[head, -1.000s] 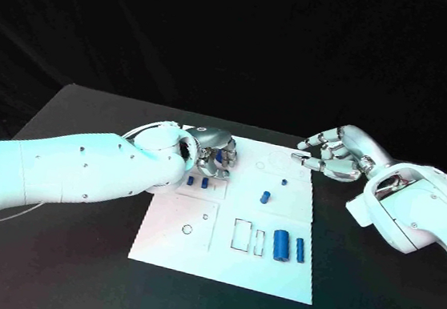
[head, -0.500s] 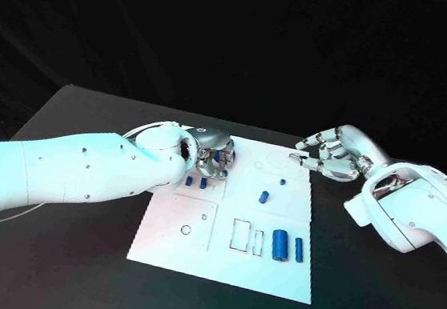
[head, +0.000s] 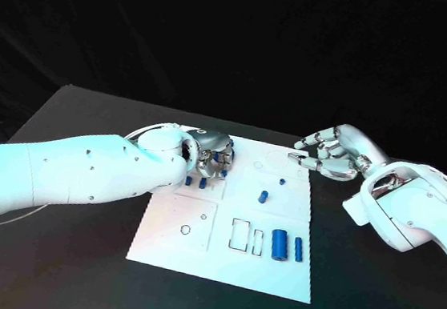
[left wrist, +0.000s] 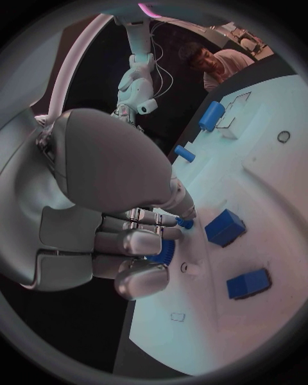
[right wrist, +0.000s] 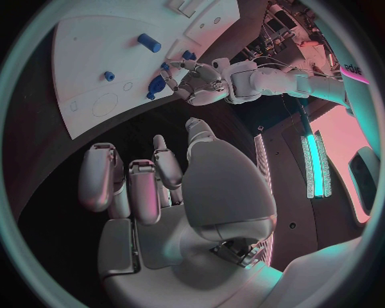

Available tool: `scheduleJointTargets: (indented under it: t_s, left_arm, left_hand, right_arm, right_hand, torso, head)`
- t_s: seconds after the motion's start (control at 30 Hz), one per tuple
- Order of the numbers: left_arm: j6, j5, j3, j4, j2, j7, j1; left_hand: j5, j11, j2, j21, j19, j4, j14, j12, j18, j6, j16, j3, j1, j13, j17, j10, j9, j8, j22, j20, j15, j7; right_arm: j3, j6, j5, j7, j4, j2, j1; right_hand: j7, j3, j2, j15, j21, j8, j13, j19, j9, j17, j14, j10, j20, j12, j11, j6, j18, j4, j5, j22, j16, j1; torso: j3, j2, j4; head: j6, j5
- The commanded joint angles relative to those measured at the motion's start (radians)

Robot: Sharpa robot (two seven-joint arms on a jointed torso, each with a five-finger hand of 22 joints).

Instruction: Assemble the parts on the task board

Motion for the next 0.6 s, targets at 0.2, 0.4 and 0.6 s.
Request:
scheduleJointTargets:
  t_s: [0.2, 0.4, 0.6]
  left_arm:
    - [0.028, 0.001, 0.001, -0.005, 0.009, -0.003, -0.004]
    - [0.037, 0.003, 0.001, -0.008, 0.012, -0.008, -0.005]
    - [0.047, 0.008, 0.001, -0.011, 0.014, -0.010, -0.005]
  left_hand:
    - [-0.007, -0.001, 0.003, 0.028, 0.024, -0.003, 0.025, -0.009, -0.016, 0.015, 0.031, 0.012, 0.010, -0.009, 0.030, 0.012, -0.005, -0.008, 0.028, 0.001, -0.001, -0.001]
    - [-0.009, -0.002, 0.004, 0.048, 0.038, -0.005, 0.037, -0.013, -0.021, 0.015, 0.048, 0.016, 0.008, -0.013, 0.049, 0.016, -0.009, -0.013, 0.049, 0.000, -0.001, -0.001]
    - [-0.010, -0.004, 0.007, 0.060, 0.046, -0.008, 0.048, -0.023, -0.024, 0.014, 0.061, 0.022, 0.007, -0.021, 0.060, 0.015, -0.014, -0.019, 0.062, -0.001, -0.003, -0.003]
  right_arm:
    - [0.000, 0.007, -0.009, 0.007, 0.002, 0.000, -0.001]
    - [0.000, 0.007, -0.009, 0.006, 0.003, 0.000, -0.001]
    - [0.000, 0.006, -0.009, 0.006, 0.003, 0.000, -0.001]
  right_hand:
    - [-0.004, -0.006, 0.007, -0.007, -0.002, 0.005, 0.002, -0.006, 0.001, 0.047, 0.050, -0.005, 0.003, -0.001, 0.001, -0.003, 0.009, -0.001, 0.003, 0.043, -0.002, 0.000]
    - [-0.004, -0.006, 0.007, -0.007, -0.002, 0.005, 0.002, -0.006, 0.001, 0.047, 0.050, -0.005, 0.003, -0.001, 0.001, -0.003, 0.009, -0.001, 0.003, 0.043, -0.002, 0.000]
    - [-0.005, -0.007, 0.007, -0.008, -0.003, 0.006, 0.002, -0.006, 0.001, 0.047, 0.050, -0.005, 0.003, -0.001, 0.001, -0.002, 0.009, -0.001, 0.004, 0.043, -0.002, 0.000]
  torso:
    - [0.0002, 0.000, -0.0002]
    - [0.0003, -0.001, 0.0017]
    - [0.0000, 0.000, 0.0007]
  head:
    - [0.001, -0.002]
    - [0.000, -0.004]
    - [0.001, -0.008]
